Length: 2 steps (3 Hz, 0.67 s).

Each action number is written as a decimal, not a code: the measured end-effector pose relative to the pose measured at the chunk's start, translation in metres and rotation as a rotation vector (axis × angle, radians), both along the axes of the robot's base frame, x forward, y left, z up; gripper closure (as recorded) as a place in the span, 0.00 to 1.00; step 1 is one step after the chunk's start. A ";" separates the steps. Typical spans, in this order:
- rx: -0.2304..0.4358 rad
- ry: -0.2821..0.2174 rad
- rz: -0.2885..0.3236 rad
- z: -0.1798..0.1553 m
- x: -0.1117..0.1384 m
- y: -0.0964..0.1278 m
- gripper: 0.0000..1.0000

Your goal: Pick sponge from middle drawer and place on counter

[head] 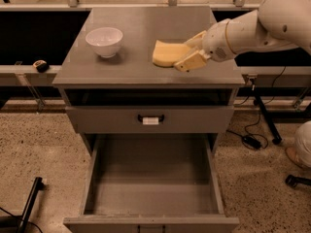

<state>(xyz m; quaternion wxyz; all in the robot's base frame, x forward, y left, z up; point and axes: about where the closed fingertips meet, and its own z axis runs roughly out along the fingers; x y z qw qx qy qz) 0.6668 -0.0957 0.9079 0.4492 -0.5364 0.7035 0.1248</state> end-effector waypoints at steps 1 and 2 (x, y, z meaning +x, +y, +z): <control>0.073 0.067 -0.135 0.010 0.029 -0.022 1.00; 0.097 0.145 -0.217 0.005 0.052 -0.035 0.81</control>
Offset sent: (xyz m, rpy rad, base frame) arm 0.0769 -0.0557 0.0010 0.1235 0.2377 -0.3235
